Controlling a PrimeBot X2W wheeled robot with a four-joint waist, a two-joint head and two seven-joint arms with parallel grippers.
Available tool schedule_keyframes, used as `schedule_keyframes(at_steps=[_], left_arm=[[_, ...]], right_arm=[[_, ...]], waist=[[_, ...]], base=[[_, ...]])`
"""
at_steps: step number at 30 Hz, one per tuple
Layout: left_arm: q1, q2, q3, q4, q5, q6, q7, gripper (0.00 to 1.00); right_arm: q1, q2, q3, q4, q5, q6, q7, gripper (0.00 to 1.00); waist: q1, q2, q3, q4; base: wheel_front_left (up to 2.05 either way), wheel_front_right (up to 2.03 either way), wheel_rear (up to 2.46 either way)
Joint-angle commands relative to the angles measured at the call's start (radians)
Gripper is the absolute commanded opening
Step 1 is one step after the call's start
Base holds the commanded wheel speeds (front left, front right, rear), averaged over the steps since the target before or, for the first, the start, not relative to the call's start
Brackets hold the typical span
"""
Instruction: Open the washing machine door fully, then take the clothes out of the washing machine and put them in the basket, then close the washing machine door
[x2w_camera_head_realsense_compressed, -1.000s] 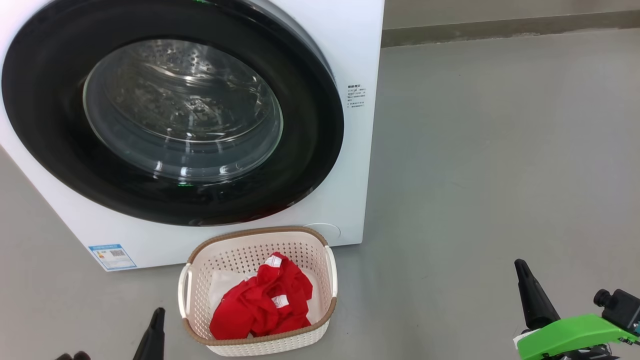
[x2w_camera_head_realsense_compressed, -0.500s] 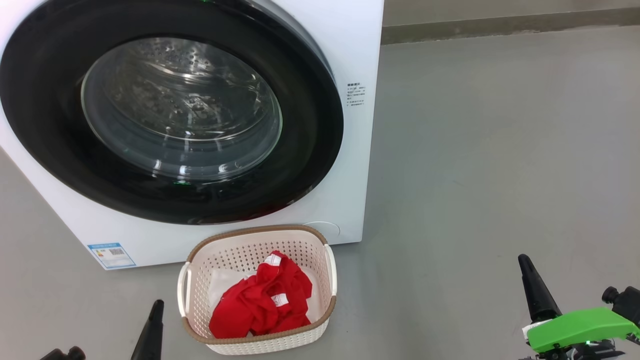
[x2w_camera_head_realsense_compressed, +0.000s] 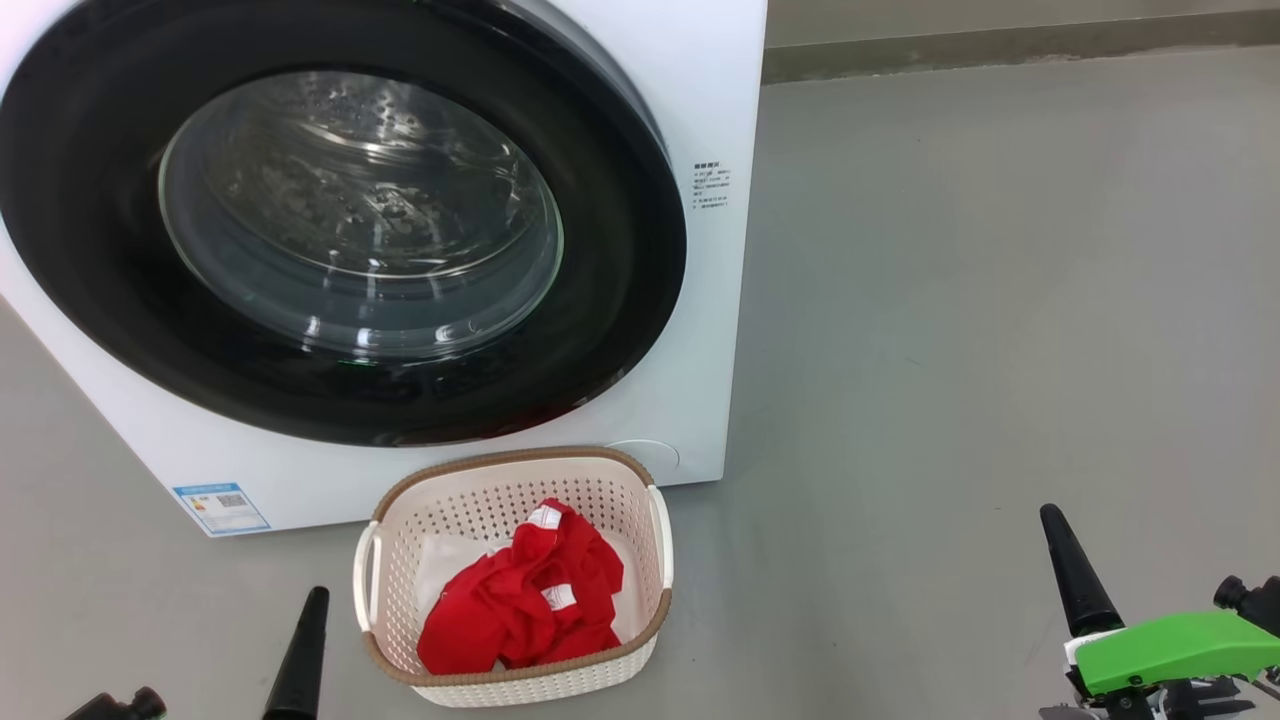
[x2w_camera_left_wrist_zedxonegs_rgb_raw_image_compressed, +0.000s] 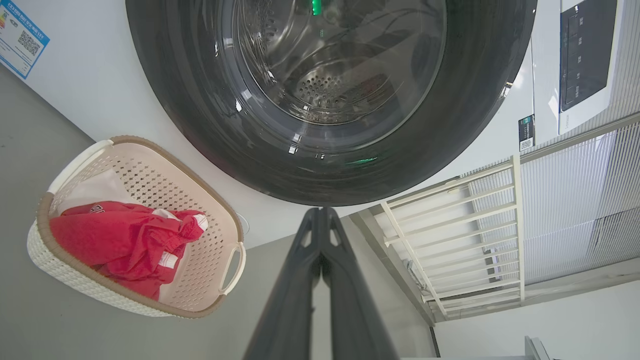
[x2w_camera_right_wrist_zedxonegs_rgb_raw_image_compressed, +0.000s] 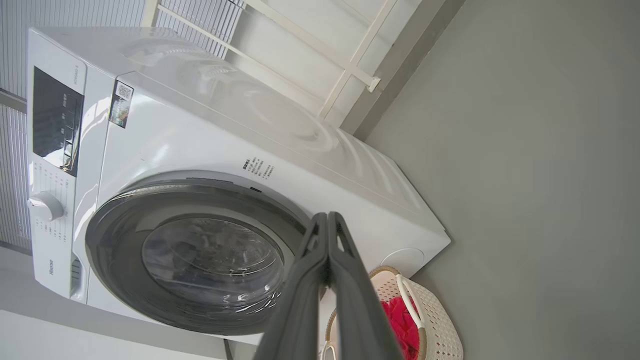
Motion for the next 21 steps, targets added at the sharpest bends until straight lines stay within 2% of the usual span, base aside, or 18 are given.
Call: schedule_keyframes(at_steps=[1,21], left_arm=[[-0.044,0.007,0.031,-0.017,-0.029,-0.005,0.006,0.00],[-0.076,-0.005,0.053,-0.008,-0.249,-0.006,0.063,0.00]], right_arm=[[-0.056,-0.013,0.006,-0.025,0.029,0.000,0.009,0.00],[-0.080,-0.014,-0.009,-0.024,0.256,0.000,0.068,0.00]], waist=[[-0.0001,0.0000,0.001,0.000],[-0.0001,0.0000,0.009,-0.001]], base=[[0.00,0.00,0.00],[0.00,0.00,0.00]])
